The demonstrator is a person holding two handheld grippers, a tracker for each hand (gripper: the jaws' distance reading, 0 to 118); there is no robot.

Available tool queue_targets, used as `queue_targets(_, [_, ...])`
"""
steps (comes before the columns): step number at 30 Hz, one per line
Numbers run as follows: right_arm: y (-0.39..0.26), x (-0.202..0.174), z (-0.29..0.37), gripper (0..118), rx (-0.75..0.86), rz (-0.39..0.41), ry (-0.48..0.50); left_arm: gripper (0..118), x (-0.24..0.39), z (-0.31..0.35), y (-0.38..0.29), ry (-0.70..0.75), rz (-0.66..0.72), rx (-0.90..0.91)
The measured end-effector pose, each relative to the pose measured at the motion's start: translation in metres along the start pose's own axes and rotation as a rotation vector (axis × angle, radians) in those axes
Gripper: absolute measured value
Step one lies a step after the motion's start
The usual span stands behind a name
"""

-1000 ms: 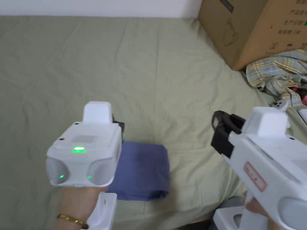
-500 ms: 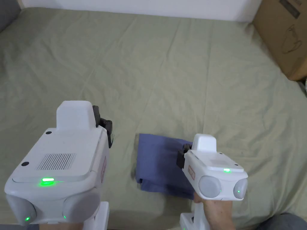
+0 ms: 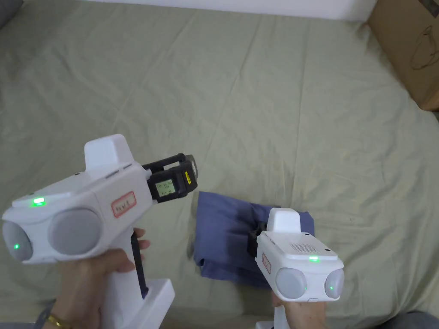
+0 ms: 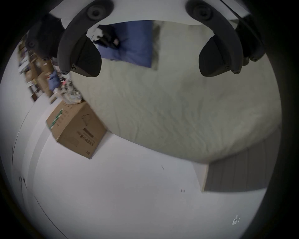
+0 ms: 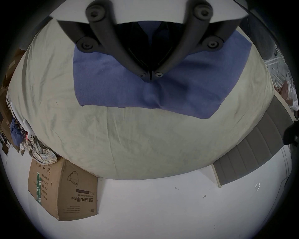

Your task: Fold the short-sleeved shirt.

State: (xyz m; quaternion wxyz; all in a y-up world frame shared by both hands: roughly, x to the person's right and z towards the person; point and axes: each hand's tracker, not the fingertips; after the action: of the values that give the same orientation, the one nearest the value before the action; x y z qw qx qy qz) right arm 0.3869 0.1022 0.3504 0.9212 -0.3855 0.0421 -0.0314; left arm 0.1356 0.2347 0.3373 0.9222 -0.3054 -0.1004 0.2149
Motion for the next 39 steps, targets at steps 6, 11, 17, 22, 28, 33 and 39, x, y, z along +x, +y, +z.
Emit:
queue_targets(6, [0.0,0.011,-0.007,0,-0.005,-0.011,0.021,118,-0.053,-0.084,-0.004,-0.228,0.29,-0.431])
queue_targets(11, [0.0,0.015,-0.01,0,-0.009,-0.015,0.029,118,-0.077,-0.134,-0.038,-0.36,0.436,-0.632])
queue_targets(17, [0.003,0.027,-0.013,0,-0.027,-0.068,0.075,98,-0.067,-0.161,-0.065,-0.444,0.461,-0.811])
queue_targets(22, [0.028,0.052,0.01,0,0.032,-0.209,0.101,38,-0.052,-0.164,-0.062,-0.418,0.375,-0.825])
queue_targets(28, [0.084,0.105,0.081,0,0.264,-0.183,0.016,32,-0.028,-0.159,-0.051,-0.302,0.226,-0.827])
queue_targets(33, [0.108,0.131,0.136,0,0.386,-0.197,-0.025,25,0.005,-0.148,-0.023,-0.206,0.143,-0.847])
queue_targets(39, [0.112,0.13,0.162,0,0.415,-0.158,-0.001,24,-0.015,-0.104,0.036,-0.064,-0.028,-0.787])
